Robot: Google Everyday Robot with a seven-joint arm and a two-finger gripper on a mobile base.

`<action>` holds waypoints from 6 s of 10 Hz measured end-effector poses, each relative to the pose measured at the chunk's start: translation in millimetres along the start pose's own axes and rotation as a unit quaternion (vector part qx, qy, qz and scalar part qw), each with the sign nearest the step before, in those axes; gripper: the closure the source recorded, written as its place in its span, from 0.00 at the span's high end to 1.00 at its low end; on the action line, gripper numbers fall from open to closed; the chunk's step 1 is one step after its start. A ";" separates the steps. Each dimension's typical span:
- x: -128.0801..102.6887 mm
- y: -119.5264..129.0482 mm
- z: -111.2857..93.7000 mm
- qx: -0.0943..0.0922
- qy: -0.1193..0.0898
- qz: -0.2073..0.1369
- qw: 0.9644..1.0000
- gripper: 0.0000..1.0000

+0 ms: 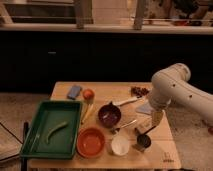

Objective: Wipe red bowl with brush

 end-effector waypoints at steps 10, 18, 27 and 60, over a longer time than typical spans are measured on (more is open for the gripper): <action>-31.6 -23.3 26.2 0.007 -0.010 -0.062 0.998 0.80; -54.0 -35.1 49.1 0.002 -0.015 -0.110 0.994 0.80; -84.9 -39.4 76.2 -0.013 -0.022 -0.173 0.985 0.80; -80.1 -169.1 178.9 0.051 -0.099 -0.227 0.968 0.80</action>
